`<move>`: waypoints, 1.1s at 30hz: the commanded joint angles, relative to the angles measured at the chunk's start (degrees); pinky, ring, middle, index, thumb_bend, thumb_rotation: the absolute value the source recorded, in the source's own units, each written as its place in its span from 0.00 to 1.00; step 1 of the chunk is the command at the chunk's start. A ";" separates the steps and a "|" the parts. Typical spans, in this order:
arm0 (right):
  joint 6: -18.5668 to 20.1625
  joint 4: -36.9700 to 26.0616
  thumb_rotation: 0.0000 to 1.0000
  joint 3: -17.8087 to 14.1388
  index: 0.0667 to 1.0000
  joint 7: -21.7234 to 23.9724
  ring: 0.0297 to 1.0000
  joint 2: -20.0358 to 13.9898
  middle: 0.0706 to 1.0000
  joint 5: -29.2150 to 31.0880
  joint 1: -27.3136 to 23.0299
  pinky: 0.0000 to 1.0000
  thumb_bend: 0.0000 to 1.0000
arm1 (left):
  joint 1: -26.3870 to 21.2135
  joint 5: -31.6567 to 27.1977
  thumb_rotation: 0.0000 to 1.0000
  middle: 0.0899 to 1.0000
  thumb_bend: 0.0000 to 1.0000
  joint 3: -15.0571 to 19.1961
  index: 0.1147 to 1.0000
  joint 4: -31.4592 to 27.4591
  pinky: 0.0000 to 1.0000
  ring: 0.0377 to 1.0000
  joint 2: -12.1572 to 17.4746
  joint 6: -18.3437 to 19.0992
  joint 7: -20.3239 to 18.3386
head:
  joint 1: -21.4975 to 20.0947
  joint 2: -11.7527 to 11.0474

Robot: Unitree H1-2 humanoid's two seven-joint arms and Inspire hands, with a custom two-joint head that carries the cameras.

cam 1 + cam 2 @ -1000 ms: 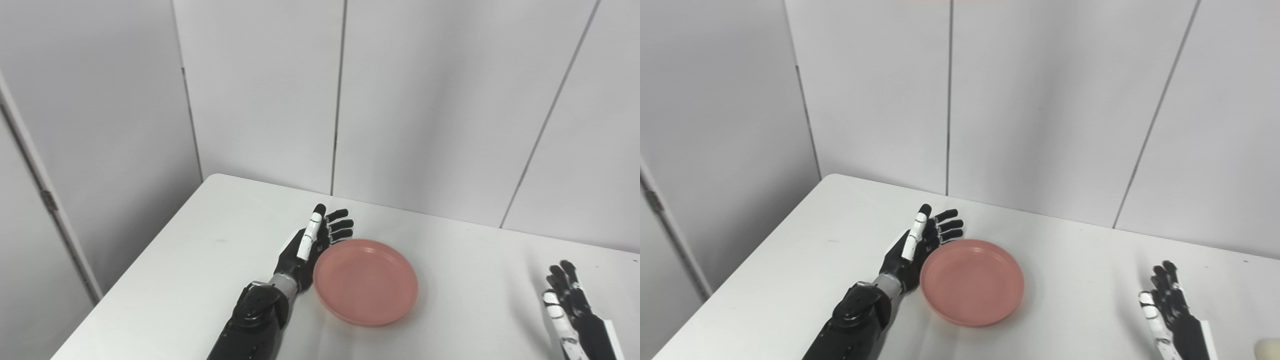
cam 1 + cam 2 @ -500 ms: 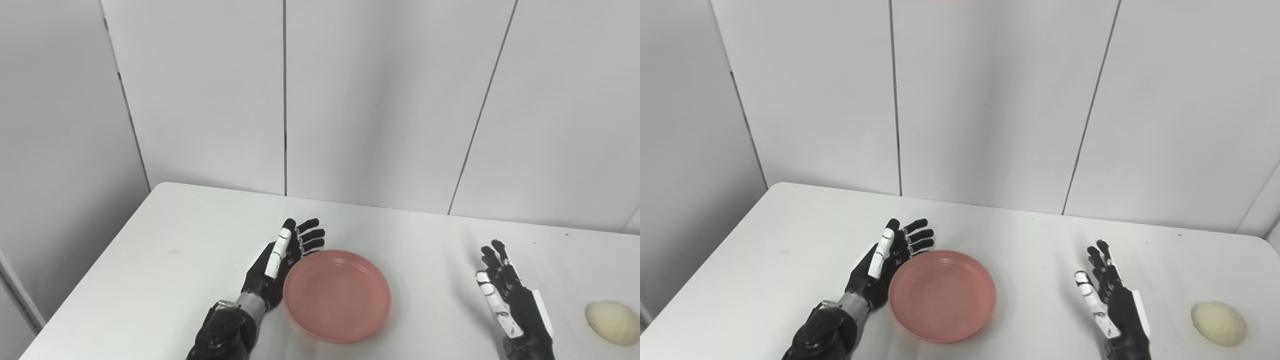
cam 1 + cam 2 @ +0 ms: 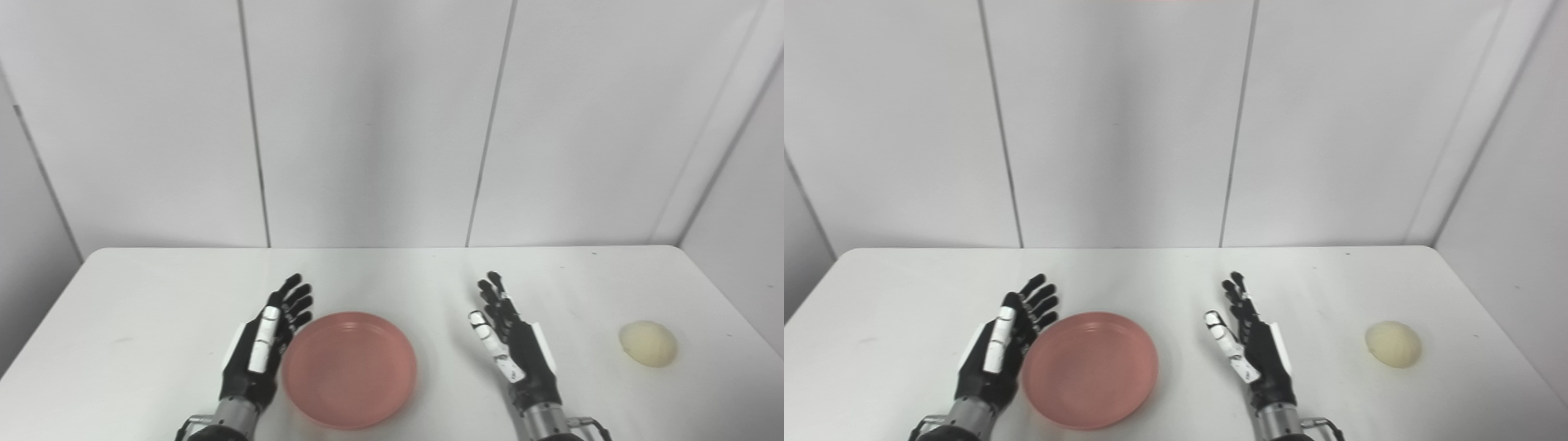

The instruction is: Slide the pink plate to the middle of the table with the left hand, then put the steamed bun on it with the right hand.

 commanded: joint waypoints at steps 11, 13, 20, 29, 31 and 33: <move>1.44 -0.99 0.71 -0.92 0.96 -0.32 0.95 0.38 0.93 2.40 -1.45 0.99 0.68 | 5.08 2.73 1.00 0.99 0.59 -4.33 0.98 -3.01 1.00 0.99 -2.26 -2.58 0.12 | -1.28 0.19; 3.11 -2.25 0.72 -1.72 0.96 -0.30 0.95 -0.01 0.93 3.53 -1.55 1.00 0.68 | 5.44 2.95 1.00 0.99 0.57 -5.01 0.98 -3.66 1.00 1.00 -2.68 -2.24 -0.02 | -1.10 -0.12; 9.87 -9.05 0.72 -4.24 0.94 -0.87 0.92 -5.76 0.91 0.82 -3.33 1.00 0.69 | 4.74 4.33 1.00 1.00 0.53 -6.95 1.00 -1.14 1.00 1.00 -3.56 -2.72 -0.19 | -0.90 -0.77; 28.29 -19.62 0.66 -2.30 0.92 5.31 0.93 -25.86 0.91 -11.72 -4.58 0.88 0.66 | 4.10 7.15 1.00 0.99 0.56 -7.15 0.99 1.35 1.00 0.99 -4.21 -5.22 1.40 | -5.35 -1.61; 29.02 -19.85 0.65 -2.10 0.91 5.42 0.93 -27.81 0.91 -13.75 -4.66 0.90 0.68 | 4.06 7.01 1.00 0.99 0.57 -7.05 0.99 1.55 1.00 0.99 -3.97 -5.15 1.01 | -7.15 -1.78; 32.26 -20.25 0.63 -2.95 0.90 4.93 0.91 -28.55 0.90 -15.09 -4.95 0.86 0.72 | 4.12 6.34 1.00 0.99 0.58 -6.83 0.99 1.24 1.00 0.99 -3.66 -4.82 0.30 | -9.19 -1.42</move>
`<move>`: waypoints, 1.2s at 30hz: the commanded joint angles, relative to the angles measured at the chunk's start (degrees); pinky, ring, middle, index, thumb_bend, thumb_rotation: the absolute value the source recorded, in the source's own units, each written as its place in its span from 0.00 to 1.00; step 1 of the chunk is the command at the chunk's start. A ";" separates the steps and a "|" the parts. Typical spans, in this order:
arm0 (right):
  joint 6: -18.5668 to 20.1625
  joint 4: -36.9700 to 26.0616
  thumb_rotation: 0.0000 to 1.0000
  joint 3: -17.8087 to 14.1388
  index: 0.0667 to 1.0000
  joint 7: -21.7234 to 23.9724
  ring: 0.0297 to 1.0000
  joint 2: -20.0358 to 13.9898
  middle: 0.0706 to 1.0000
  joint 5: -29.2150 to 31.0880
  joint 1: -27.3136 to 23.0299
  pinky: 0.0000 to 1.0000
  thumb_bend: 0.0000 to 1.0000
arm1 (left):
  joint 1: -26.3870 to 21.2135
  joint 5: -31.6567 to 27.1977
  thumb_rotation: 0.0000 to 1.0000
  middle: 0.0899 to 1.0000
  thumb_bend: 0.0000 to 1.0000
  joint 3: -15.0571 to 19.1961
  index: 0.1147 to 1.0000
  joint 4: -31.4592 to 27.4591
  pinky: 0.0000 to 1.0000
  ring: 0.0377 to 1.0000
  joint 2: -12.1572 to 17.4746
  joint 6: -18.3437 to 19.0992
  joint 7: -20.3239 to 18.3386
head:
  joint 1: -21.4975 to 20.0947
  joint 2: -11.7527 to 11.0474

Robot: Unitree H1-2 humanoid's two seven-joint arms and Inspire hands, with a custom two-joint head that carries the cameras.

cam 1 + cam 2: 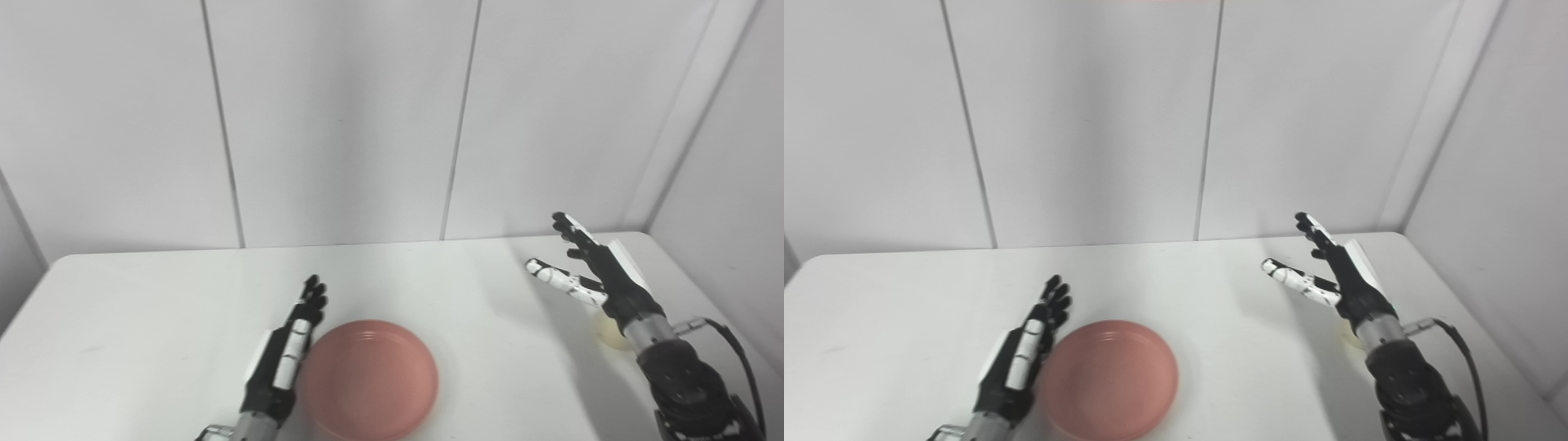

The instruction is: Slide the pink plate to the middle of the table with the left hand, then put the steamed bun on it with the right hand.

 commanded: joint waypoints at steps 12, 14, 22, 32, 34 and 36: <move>6.05 -2.49 0.44 -7.18 0.93 10.85 0.89 1.05 0.92 -27.06 -3.66 0.76 0.82 | 2.49 -5.39 0.98 0.99 0.58 1.11 0.99 -3.21 1.00 0.99 2.03 4.62 -3.61 | -8.69 1.38; 6.05 -2.26 0.42 -8.23 0.93 12.98 0.89 1.88 0.93 -30.95 -4.12 0.76 0.82 | 2.49 -5.54 0.97 0.99 0.59 1.19 0.98 -3.52 1.00 0.99 2.27 5.16 -3.65 | -9.29 1.47; 6.04 -1.55 0.38 -10.83 0.95 18.87 0.90 3.48 0.94 -40.66 -5.22 0.78 0.84 | 2.35 -6.38 0.98 0.99 0.55 1.68 0.98 -4.49 0.99 0.99 3.14 6.73 -4.09 | -10.50 1.85; 6.04 1.45 0.42 -11.70 0.93 28.17 0.84 3.63 0.88 -49.43 -6.10 0.72 0.86 | 2.26 -7.93 0.95 0.98 0.59 1.90 0.96 -4.36 0.98 0.99 3.57 7.22 -4.61 | -10.62 2.27; 6.04 2.46 0.42 -11.19 0.92 28.20 0.82 3.52 0.87 -49.71 -6.01 0.70 0.87 | 2.28 -8.01 0.94 0.98 0.59 1.90 0.96 -4.85 0.98 0.99 3.55 7.75 -4.62 | -10.64 2.37; 6.05 3.35 0.42 -10.91 0.91 28.35 0.82 3.41 0.85 -50.14 -6.01 0.69 0.89 | 2.20 -8.10 0.95 0.99 0.58 1.97 0.96 -4.96 0.98 0.99 3.53 7.91 -4.73 | -10.58 2.35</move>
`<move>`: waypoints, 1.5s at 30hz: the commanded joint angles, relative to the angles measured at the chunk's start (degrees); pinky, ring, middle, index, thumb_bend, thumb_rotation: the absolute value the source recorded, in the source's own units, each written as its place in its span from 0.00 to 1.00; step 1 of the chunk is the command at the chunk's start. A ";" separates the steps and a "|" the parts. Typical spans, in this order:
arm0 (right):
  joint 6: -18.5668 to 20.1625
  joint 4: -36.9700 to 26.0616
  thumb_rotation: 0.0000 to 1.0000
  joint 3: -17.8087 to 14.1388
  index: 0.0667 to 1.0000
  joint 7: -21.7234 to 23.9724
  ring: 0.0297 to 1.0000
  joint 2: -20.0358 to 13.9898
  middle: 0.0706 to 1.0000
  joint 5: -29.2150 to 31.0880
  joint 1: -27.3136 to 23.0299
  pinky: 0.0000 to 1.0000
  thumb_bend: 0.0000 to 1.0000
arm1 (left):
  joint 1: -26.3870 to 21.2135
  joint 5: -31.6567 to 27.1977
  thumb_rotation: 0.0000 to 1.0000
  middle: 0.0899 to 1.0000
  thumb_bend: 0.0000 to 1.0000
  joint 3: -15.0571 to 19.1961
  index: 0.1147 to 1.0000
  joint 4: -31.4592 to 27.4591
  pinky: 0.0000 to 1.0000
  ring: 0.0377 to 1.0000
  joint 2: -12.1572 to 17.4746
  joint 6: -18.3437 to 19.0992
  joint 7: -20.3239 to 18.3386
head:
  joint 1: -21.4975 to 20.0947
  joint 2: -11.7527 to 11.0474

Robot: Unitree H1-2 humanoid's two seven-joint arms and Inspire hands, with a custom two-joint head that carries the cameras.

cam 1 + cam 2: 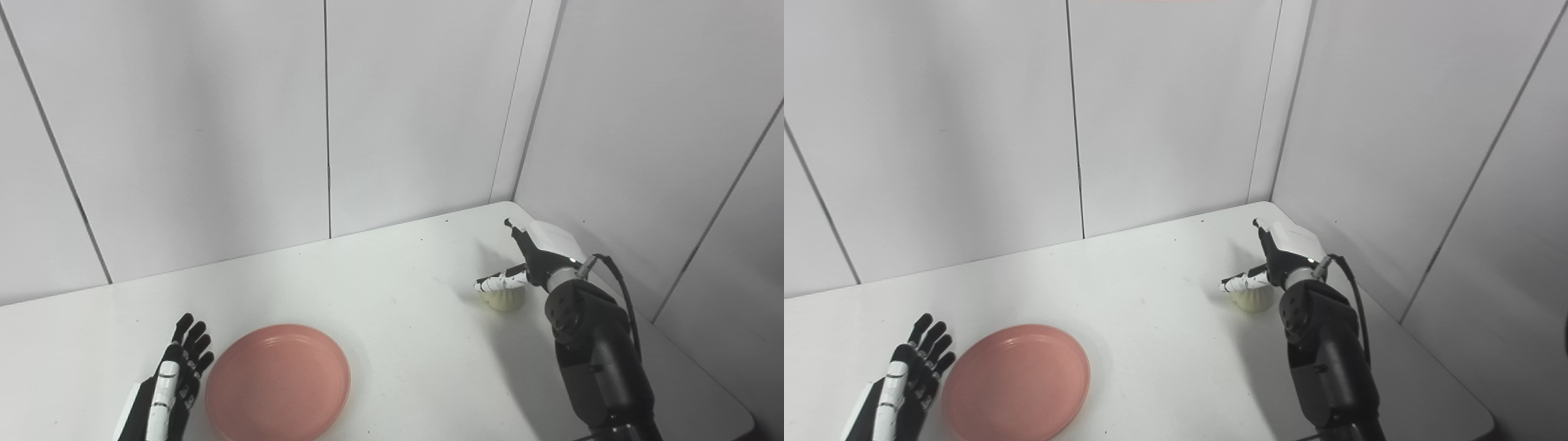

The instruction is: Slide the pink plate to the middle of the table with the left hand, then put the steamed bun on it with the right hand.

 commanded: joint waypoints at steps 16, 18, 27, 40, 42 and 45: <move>-0.33 6.81 0.25 -1.03 0.90 2.29 0.34 -1.32 0.46 -0.66 -3.20 0.27 0.87 | 0.50 -0.69 0.97 0.99 0.57 0.50 0.96 -0.94 0.99 1.00 0.22 0.20 -0.43 | 0.13 0.58; -0.33 8.05 0.13 -0.71 0.89 0.71 0.27 -1.90 0.38 1.75 -2.87 0.21 0.87 | 0.55 -1.09 0.96 0.98 0.59 0.69 0.96 -0.81 0.99 0.99 0.08 0.44 -0.46 | 0.12 0.62; -0.35 10.28 0.00 -0.09 0.74 -3.43 0.24 -2.82 0.43 4.04 -2.45 0.19 0.57 | 0.53 -1.31 0.95 0.99 0.58 0.62 0.96 -1.27 1.00 1.00 -0.02 0.95 -0.43 | 0.28 0.76; -0.33 8.81 0.00 2.08 0.49 -11.62 0.29 -2.56 0.36 5.25 -2.08 0.23 0.52 | 0.75 -0.23 0.97 0.99 0.58 -0.04 0.97 -2.53 1.00 1.00 -0.09 1.47 0.04 | 1.29 1.26; -0.41 8.11 0.00 2.04 0.46 -13.89 0.27 -2.58 0.40 8.76 -1.91 0.22 0.53 | 0.87 0.05 0.97 0.99 0.58 -0.19 0.97 -2.65 1.00 1.00 0.03 1.36 0.01 | 1.56 1.36; -0.60 5.92 0.00 2.23 0.45 -15.76 0.26 -2.65 0.43 12.71 -1.40 0.20 0.53 | 1.09 0.64 0.97 0.99 0.57 -0.46 0.96 -2.97 1.00 1.00 0.17 1.08 -0.18 | 2.41 1.66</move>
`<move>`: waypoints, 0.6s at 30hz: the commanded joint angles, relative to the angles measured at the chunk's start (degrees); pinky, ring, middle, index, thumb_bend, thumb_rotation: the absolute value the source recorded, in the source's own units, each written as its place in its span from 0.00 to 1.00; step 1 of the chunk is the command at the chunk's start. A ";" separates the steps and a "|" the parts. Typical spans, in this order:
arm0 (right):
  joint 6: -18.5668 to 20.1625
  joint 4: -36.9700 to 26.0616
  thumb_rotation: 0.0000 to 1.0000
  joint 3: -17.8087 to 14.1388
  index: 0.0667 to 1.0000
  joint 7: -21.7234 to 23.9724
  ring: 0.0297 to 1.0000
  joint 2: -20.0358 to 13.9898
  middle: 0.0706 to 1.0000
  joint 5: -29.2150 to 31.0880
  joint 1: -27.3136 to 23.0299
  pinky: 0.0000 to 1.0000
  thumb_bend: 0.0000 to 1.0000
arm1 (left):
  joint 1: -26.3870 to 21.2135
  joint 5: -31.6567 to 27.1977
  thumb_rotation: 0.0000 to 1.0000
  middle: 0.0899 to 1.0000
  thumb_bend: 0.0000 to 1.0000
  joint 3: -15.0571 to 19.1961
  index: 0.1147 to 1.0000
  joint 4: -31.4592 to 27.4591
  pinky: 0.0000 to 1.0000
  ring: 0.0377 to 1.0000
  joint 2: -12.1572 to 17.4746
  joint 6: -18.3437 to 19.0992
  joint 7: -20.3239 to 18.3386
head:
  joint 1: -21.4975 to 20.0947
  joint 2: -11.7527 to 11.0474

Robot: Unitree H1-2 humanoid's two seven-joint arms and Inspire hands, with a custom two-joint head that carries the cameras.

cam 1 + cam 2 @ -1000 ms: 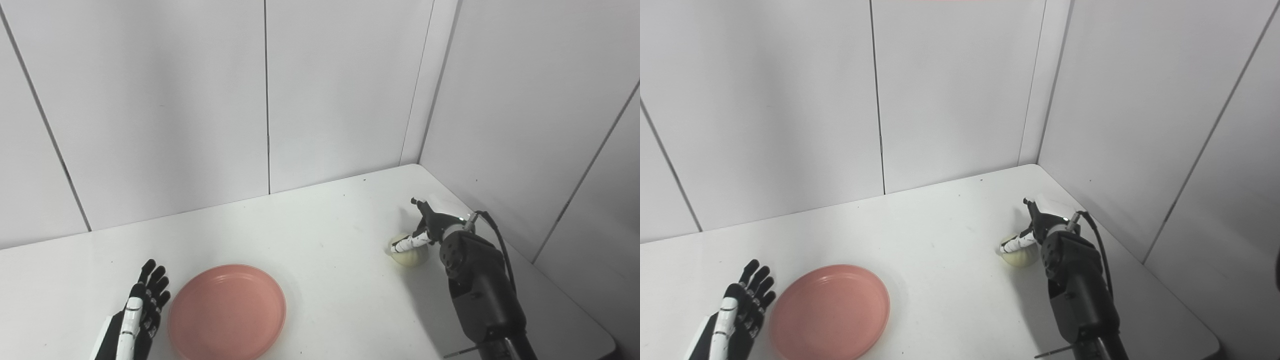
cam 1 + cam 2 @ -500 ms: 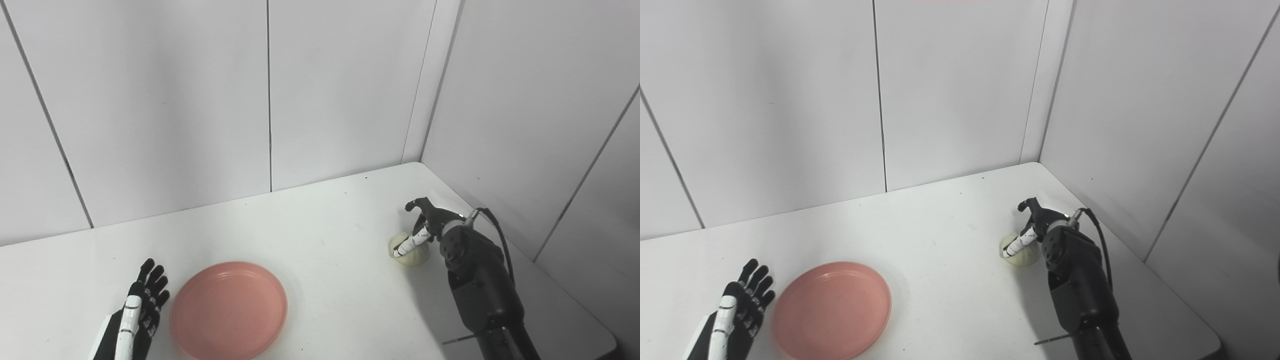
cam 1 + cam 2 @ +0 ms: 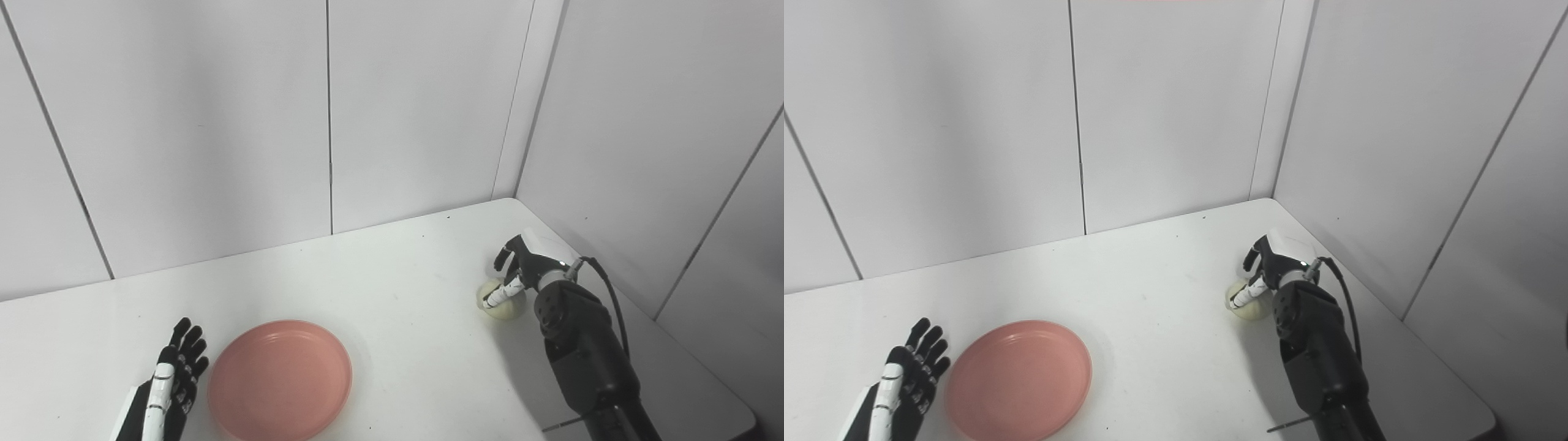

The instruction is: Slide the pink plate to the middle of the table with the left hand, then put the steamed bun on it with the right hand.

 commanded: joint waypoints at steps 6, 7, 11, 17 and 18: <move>-3.82 -5.50 0.00 0.53 0.46 -9.16 0.33 -0.64 0.36 9.44 -0.51 0.26 0.53 | 0.22 0.99 0.98 0.99 0.57 -0.38 0.97 -1.86 1.00 1.00 -0.54 -0.02 0.45 | 1.25 0.25; -4.56 -5.84 0.00 0.64 0.46 -10.76 0.33 0.11 0.36 10.81 -0.51 0.26 0.53 | 0.29 0.97 0.98 0.99 0.56 -0.31 0.97 -1.88 1.00 1.00 -0.75 0.13 0.58 | 1.72 0.34; -9.30 -7.01 0.00 1.86 0.47 -15.87 0.39 1.95 0.39 15.54 -0.15 0.33 0.53 | 0.45 1.04 0.97 0.98 0.55 -0.39 0.96 -1.86 1.00 0.99 -1.15 -0.03 0.70 | 2.26 0.43; -14.73 -7.05 0.00 4.68 0.45 -20.28 0.43 4.17 0.46 19.93 -0.13 0.45 0.52 | 0.36 1.20 0.97 0.98 0.54 -0.46 0.96 -1.05 0.99 0.98 -1.69 -1.06 0.64 | 3.30 0.54; -15.67 -7.14 0.00 5.37 0.46 -20.87 0.41 4.85 0.46 20.47 -0.06 0.43 0.52 | 0.36 1.50 0.97 0.98 0.54 -0.54 0.96 -1.09 0.99 0.98 -1.79 -0.97 0.83 | 3.53 0.51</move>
